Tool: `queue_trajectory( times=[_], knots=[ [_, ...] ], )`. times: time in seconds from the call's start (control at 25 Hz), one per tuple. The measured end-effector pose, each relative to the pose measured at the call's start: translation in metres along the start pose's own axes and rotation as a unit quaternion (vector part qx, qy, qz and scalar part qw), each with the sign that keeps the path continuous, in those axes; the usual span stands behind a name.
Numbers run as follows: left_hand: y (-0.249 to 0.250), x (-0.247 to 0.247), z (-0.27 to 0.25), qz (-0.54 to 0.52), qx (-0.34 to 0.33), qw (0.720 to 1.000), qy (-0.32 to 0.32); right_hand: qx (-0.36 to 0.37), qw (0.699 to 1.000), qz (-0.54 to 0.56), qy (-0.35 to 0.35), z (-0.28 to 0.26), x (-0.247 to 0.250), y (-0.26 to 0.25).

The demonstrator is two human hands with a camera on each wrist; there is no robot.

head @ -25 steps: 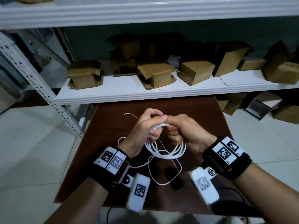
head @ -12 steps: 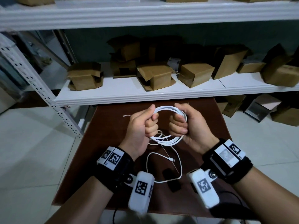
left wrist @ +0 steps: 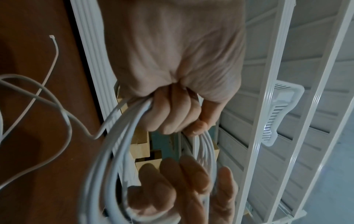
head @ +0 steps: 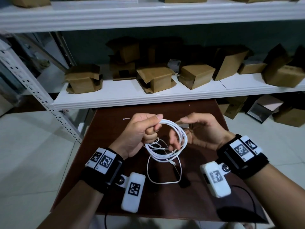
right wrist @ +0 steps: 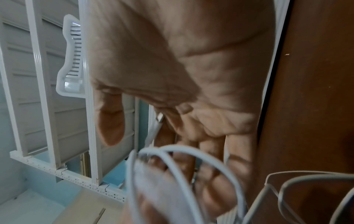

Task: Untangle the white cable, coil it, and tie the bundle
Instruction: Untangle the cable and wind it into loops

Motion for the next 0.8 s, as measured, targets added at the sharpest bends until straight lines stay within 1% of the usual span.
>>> queue_trajectory(
  times=[0.12, 0.2, 0.24, 0.32, 0.4, 0.44, 0.52, 0.56, 0.64, 0.68, 0.8],
  knots=[
    [0.0, -0.002, -0.003, 0.027, 0.02, 0.999, -0.035, -0.028, 0.997, -0.01, -0.073, 0.0, 0.003, 0.002],
    [-0.003, -0.003, -0.002, 0.11, 0.02, 0.993, -0.034, -0.049, 0.994, -0.031, -0.088, 0.003, 0.001, 0.006],
    [-0.007, -0.004, 0.0, 0.174, 0.014, 0.984, -0.02, -0.06, 0.995, -0.039, -0.075, 0.006, -0.001, 0.01],
    [-0.013, -0.007, 0.003, 0.295, -0.007, 0.955, 0.008, -0.079, 0.995, -0.05, -0.024, 0.012, -0.006, 0.02],
    [-0.017, -0.008, 0.005, 0.367, -0.03, 0.929, 0.037, -0.102, 0.991, -0.068, 0.049, 0.018, -0.015, 0.03],
    [-0.017, -0.008, 0.006, 0.38, -0.04, 0.923, 0.05, -0.108, 0.986, -0.089, 0.092, 0.021, -0.019, 0.033],
    [-0.015, -0.005, 0.007, 0.369, -0.052, 0.925, 0.069, -0.088, 0.97, -0.128, 0.186, 0.025, -0.024, 0.035],
    [-0.013, -0.003, 0.008, 0.355, -0.055, 0.93, 0.076, -0.067, 0.965, -0.132, 0.218, 0.027, -0.027, 0.034],
    [-0.01, -0.002, 0.007, 0.301, -0.052, 0.949, 0.079, -0.029, 0.962, -0.113, 0.245, 0.029, -0.029, 0.031],
    [-0.009, -0.002, 0.006, 0.259, -0.041, 0.962, 0.081, -0.019, 0.962, -0.096, 0.255, 0.03, -0.029, 0.029],
    [-0.006, 0.001, 0.003, 0.129, 0.029, 0.989, 0.068, 0.003, 0.961, -0.051, 0.271, 0.033, -0.03, 0.024]
  ],
)
Point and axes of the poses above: each hand's wrist, its own z-axis towards the middle knuckle, its own x-axis out of the back of the hand, y = z × x, the point moved 3 cm from there along z, towards the middle knuckle, and after that the axes turned 5 degrees about x, right-handed, at the moved point
